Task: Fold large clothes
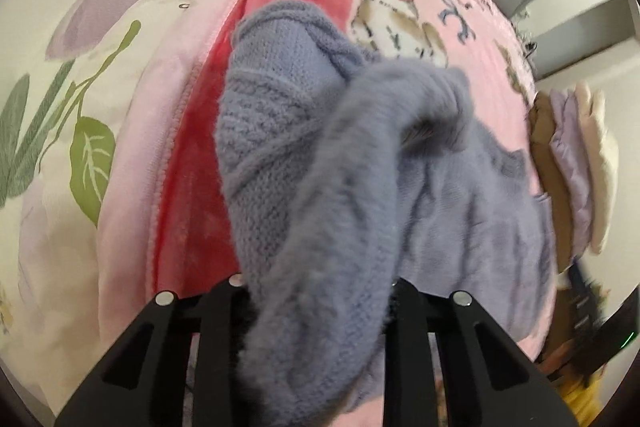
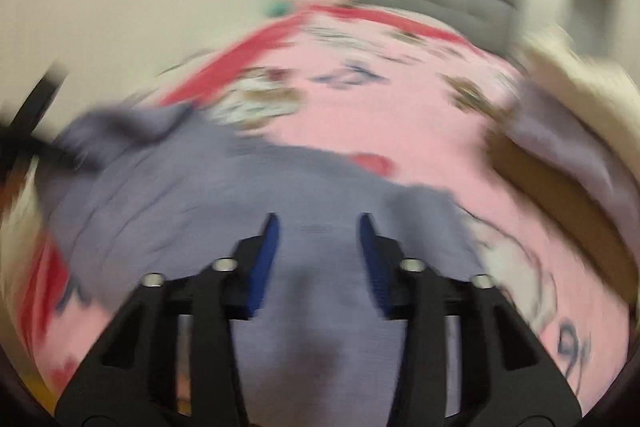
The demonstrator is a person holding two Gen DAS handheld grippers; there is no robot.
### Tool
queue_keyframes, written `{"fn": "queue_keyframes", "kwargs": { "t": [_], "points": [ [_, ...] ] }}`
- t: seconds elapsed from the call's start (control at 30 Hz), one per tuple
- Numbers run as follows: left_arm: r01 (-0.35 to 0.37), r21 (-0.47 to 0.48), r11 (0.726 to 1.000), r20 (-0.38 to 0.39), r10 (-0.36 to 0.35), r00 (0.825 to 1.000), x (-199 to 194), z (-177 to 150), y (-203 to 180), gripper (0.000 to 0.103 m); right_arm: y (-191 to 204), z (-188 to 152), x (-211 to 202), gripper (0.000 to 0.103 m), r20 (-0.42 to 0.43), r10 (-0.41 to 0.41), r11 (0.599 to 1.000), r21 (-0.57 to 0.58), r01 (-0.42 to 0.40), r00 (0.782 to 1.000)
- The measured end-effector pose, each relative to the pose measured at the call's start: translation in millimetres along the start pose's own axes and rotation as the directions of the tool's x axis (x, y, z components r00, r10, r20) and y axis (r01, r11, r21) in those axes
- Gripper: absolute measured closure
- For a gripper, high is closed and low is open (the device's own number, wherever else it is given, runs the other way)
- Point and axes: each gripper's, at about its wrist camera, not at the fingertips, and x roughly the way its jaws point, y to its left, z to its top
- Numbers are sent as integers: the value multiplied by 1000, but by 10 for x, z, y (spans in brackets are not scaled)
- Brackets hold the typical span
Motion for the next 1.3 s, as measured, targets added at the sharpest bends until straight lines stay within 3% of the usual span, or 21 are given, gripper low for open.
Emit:
{"fn": "queue_keyframes", "kwargs": {
  "t": [0.07, 0.13, 0.23, 0.33, 0.4, 0.5, 0.57, 0.7, 0.97, 1.17, 1.3],
  "points": [
    [1, -25, 1000, -9, -1, 1000, -102, 6, -61, 78, 356, -102, 44, 88, 14, -17, 991, -132, 19, 1000],
    [-11, -34, 999, -16, 10, 1000, -180, -13, -162, 78, 592, -247, 39, 89, 72, -85, 977, -190, 98, 994],
    [1, -28, 1000, 0, -1, 1000, -256, -23, -367, 78, 908, -527, 55, 92, 133, -201, 922, -311, 233, 971],
    [9, -8, 1000, 7, -9, 1000, -333, -40, -521, 79, 1132, -810, 22, 94, 191, -208, 875, -402, 269, 959],
    [4, 19, 1000, 5, -4, 1000, -371, -68, -633, 79, 1222, -910, 68, 100, 164, -207, 869, -423, 259, 964],
    [-4, 54, 999, 3, 4, 1000, -407, -92, -870, 80, 1346, -1013, 314, 102, 66, -258, 848, -463, 259, 964],
    [23, 50, 999, 20, -24, 1000, -451, -83, -1077, 80, 1402, -1071, 431, 102, 59, -297, 832, -474, 288, 953],
    [34, 131, 991, 64, -43, 997, -564, -123, -1689, 81, 1388, -1084, 447, 101, 71, -327, 857, -397, 327, 942],
    [87, 248, 965, 27, -96, 995, -422, -247, -2721, 81, 1466, -1159, 481, 101, 73, -391, 843, -373, 389, 918],
    [29, 366, 930, -38, -17, 999, 70, -578, -3456, 81, 1447, -1148, 538, 101, 39, -397, 853, -353, 384, 917],
    [-118, 470, 875, -22, 145, 989, 609, -939, -3987, 81, 1337, -1118, 585, 101, 9, -395, 865, -332, 375, 919]
  ]
}}
